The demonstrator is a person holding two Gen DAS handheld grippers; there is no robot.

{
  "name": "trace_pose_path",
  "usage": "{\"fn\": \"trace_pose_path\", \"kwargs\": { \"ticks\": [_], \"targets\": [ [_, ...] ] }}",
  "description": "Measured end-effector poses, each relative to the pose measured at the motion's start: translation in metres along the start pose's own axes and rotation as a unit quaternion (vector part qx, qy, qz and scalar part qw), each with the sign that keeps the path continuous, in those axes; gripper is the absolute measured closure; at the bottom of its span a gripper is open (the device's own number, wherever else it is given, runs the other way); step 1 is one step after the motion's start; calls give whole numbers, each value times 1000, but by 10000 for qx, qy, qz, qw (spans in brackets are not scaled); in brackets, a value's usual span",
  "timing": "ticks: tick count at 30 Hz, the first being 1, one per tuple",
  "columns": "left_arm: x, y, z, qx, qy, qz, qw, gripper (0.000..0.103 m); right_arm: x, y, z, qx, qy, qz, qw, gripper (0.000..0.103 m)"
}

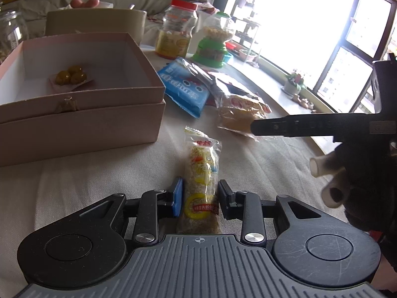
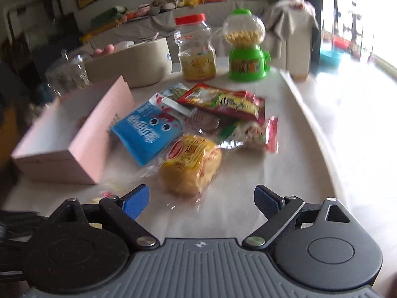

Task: Organize snacks
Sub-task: 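Grasp the wrapped round bread bun with the right tool while the left tool holds the stick pack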

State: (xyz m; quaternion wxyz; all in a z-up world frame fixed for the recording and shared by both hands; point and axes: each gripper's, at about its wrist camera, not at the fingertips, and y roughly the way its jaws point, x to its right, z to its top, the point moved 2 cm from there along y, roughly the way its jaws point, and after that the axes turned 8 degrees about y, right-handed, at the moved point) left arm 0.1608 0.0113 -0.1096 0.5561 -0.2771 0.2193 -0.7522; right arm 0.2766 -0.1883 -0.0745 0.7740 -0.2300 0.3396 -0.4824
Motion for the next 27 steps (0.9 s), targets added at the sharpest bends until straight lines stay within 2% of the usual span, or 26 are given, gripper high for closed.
{"fn": "trace_pose_path", "kwargs": {
  "ticks": [4,9,11,12,17,23,27],
  "targets": [
    [1,0,0,15,26,11,10000,68,-5,19,9,-133,268,-59,9995,11],
    [2,-1,-2,37,122,22,9999,69,-14,42,19,18,525,-204,9984,11],
    [3,-2,-2,31,136,5,9999,69,-19,49,20,-46,398,-261,9989,23],
    [2,-2,-2,27,135,-8,9999,69,-21,49,18,-149,326,-194,9992,38],
    [2,-3,-1,-11,80,-37,10000,68,-25,22,9,-106,18,-253,9996,48],
    [4,-7,-1,-138,-29,-37,9999,69,-27,-21,-14,-185,-237,-53,9995,49],
    [13,-17,-9,-235,31,-194,9995,69,-28,-48,-35,-314,-444,144,9984,49]
  ]
}}
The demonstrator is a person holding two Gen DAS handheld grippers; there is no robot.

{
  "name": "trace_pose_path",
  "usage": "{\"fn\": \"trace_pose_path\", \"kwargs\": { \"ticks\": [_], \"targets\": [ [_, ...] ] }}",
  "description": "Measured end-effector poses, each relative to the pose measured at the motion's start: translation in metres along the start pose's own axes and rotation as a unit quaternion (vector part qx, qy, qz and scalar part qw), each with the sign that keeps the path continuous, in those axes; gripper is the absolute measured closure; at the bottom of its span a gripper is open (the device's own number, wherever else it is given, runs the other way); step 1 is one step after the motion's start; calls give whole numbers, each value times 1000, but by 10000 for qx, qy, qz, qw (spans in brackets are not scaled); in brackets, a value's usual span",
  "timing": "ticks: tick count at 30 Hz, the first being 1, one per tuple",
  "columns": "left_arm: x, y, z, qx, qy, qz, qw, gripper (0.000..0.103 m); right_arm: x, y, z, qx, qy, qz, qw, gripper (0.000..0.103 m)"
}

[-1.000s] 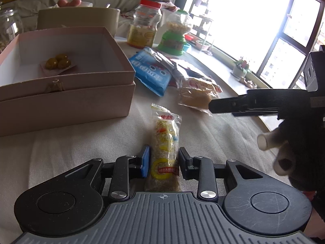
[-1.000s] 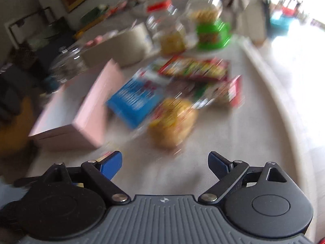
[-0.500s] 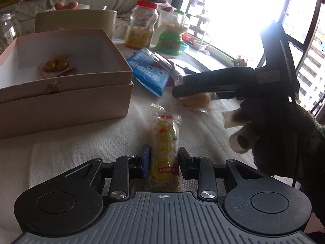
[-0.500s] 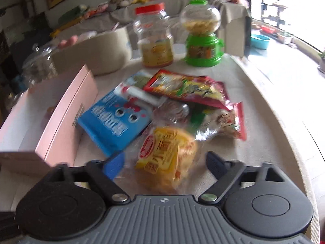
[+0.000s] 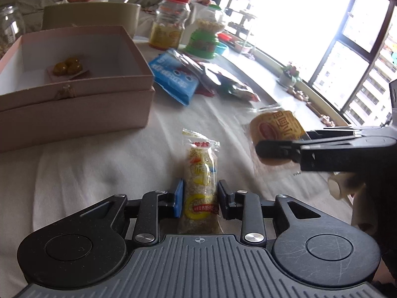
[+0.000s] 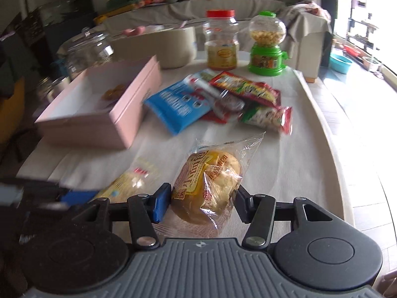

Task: Organize snacks
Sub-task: 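Grasp the wrapped round bread bun with the right tool while the left tool holds the stick pack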

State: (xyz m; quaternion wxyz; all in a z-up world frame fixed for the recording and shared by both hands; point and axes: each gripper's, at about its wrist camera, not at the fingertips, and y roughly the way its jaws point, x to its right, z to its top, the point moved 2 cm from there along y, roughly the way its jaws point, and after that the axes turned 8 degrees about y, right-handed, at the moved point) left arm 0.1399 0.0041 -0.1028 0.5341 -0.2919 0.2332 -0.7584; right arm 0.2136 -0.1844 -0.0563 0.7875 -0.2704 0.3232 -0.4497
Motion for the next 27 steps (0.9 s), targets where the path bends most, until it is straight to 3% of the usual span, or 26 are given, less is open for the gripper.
{"fn": "trace_pose_path", "kwargs": {
  "ticks": [7,10,14,16,19,23,25,27],
  "targets": [
    [18,-43,-24,-10,150,-184,9997,69,-11,-40,-35,-166,-459,416,9979,49],
    [18,-71,-24,121,250,-91,9996,69,-17,-61,-37,-28,-697,524,9962,52],
    [4,-115,0,772,199,216,9966,69,-29,-91,-21,539,-883,646,9925,54],
    [-7,-136,21,1208,234,616,9905,69,-37,-104,-3,918,-925,731,9888,60],
    [-24,-154,44,1604,35,982,9821,69,-50,-114,22,1351,-1107,883,9807,60],
    [-30,-152,41,1555,-142,899,9836,69,-42,-106,28,1251,-1023,675,9845,55],
    [-28,-136,28,1288,-212,781,9884,69,-31,-101,18,1105,-969,528,9877,37],
    [-28,-114,12,954,-372,611,9929,69,-20,-91,1,930,-950,398,9903,32]
  ]
}}
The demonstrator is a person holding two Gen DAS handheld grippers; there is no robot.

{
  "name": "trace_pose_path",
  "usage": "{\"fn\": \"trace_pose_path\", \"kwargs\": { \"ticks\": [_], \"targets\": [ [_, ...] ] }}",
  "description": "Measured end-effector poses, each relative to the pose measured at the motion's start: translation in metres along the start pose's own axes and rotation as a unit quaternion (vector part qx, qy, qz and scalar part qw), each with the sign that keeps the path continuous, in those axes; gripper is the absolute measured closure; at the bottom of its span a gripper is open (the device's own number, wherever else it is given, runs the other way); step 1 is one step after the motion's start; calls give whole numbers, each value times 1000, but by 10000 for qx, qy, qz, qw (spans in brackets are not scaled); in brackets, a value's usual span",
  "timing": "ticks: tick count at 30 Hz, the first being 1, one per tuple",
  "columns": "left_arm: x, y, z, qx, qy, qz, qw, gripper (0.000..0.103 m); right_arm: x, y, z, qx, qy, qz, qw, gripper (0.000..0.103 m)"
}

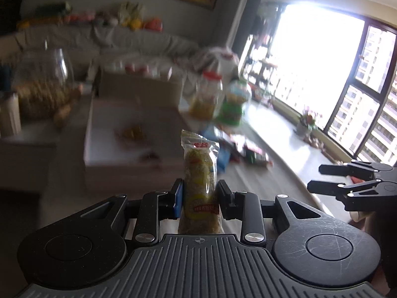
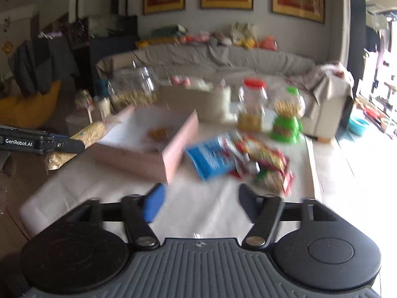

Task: Organize snacks
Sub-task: 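Grasp the wrapped round bread bun with the right tool while the left tool holds the stick pack, then carry the bread bun and stick pack over the pink box and lower them in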

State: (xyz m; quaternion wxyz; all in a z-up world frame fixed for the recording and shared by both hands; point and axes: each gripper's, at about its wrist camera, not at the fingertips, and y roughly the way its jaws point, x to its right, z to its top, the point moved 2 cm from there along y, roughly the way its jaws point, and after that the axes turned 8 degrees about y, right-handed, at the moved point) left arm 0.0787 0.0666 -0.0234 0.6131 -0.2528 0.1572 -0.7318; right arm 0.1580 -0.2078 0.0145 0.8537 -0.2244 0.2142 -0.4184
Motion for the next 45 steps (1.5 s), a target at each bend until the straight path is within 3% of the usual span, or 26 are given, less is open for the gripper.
{"fn": "trace_pose_path", "kwargs": {
  "ticks": [4,7,12,16,21,25,30,32,37,42,45],
  "targets": [
    [7,33,-37,-668,-167,-306,9972,69,12,19,-32,-529,124,-187,9983,31],
    [15,46,-48,-896,-118,-398,9951,69,19,33,-48,-844,362,-178,9956,31],
    [21,54,-51,-1103,91,-187,9937,69,17,48,-59,-971,374,-227,9943,32],
    [23,49,-57,-1085,103,-261,9937,69,10,49,-60,-1028,116,-389,9939,49],
    [17,37,-53,-882,-77,-267,9957,69,11,42,-49,-1038,246,-219,9940,53],
    [1,13,-27,-300,-178,-134,9993,69,4,25,-16,-624,371,128,9973,54],
    [-31,-15,43,731,49,641,9952,69,-18,17,68,320,255,415,9983,53],
    [-46,-12,65,919,58,878,9919,69,-29,27,102,568,221,564,9965,53],
    [-81,29,86,707,-281,917,9929,69,-60,82,161,482,198,815,9953,53],
    [-98,83,73,105,-406,753,9963,69,-87,153,177,163,-164,552,9982,53],
    [-108,108,63,-265,-511,827,9949,69,-92,199,182,-296,80,650,9974,53]
  ]
}}
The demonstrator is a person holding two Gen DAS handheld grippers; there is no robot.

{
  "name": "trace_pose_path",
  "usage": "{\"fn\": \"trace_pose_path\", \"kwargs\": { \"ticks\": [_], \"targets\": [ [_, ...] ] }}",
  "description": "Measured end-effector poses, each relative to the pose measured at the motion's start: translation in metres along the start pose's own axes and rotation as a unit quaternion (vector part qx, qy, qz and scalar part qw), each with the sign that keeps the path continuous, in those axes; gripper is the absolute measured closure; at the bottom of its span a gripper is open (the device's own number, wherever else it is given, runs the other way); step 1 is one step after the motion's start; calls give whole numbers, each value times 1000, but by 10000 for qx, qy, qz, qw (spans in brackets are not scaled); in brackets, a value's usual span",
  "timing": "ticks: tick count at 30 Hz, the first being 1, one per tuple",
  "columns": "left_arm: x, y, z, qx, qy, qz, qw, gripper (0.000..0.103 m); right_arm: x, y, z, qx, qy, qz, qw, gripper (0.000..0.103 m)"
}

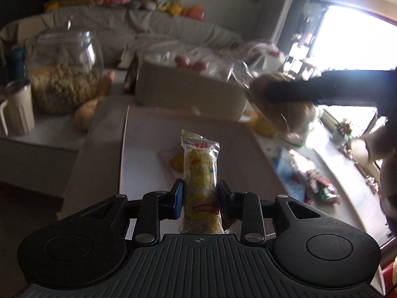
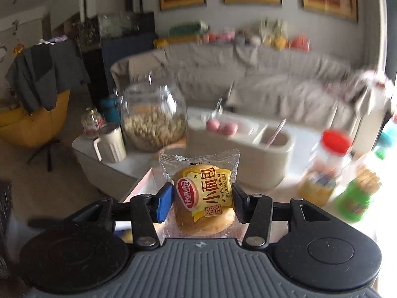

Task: Organize snacks
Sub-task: 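Carry the bread bun and stick pack over the pink box and lower them in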

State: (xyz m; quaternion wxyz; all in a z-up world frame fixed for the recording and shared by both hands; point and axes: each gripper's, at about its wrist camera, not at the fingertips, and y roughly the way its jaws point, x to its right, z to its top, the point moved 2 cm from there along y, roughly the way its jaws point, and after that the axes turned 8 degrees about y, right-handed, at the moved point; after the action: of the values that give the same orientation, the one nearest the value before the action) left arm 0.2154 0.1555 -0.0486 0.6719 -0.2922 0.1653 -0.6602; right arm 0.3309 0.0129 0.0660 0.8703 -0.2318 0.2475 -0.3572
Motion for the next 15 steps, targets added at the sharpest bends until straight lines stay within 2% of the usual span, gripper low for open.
{"fn": "trace_pose_path", "kwargs": {
  "ticks": [3,6,8,10,12,15],
  "targets": [
    [-6,11,-7,-41,-64,109,9999,69,2,41,1,-389,275,106,9988,53],
    [-11,10,-9,149,-96,133,9998,71,-1,77,-4,-833,475,446,9944,51],
    [-14,5,-9,267,-132,131,9995,70,-4,90,-8,-1018,579,601,9913,47],
    [-15,-1,-9,440,-93,201,9988,70,-6,90,-10,-975,489,611,9922,41],
    [-14,-11,-10,563,-51,311,9979,70,-3,84,-9,-804,356,541,9947,39],
    [-8,-25,-12,698,-87,200,9973,70,13,67,-10,-611,223,374,9972,37]
  ]
}}
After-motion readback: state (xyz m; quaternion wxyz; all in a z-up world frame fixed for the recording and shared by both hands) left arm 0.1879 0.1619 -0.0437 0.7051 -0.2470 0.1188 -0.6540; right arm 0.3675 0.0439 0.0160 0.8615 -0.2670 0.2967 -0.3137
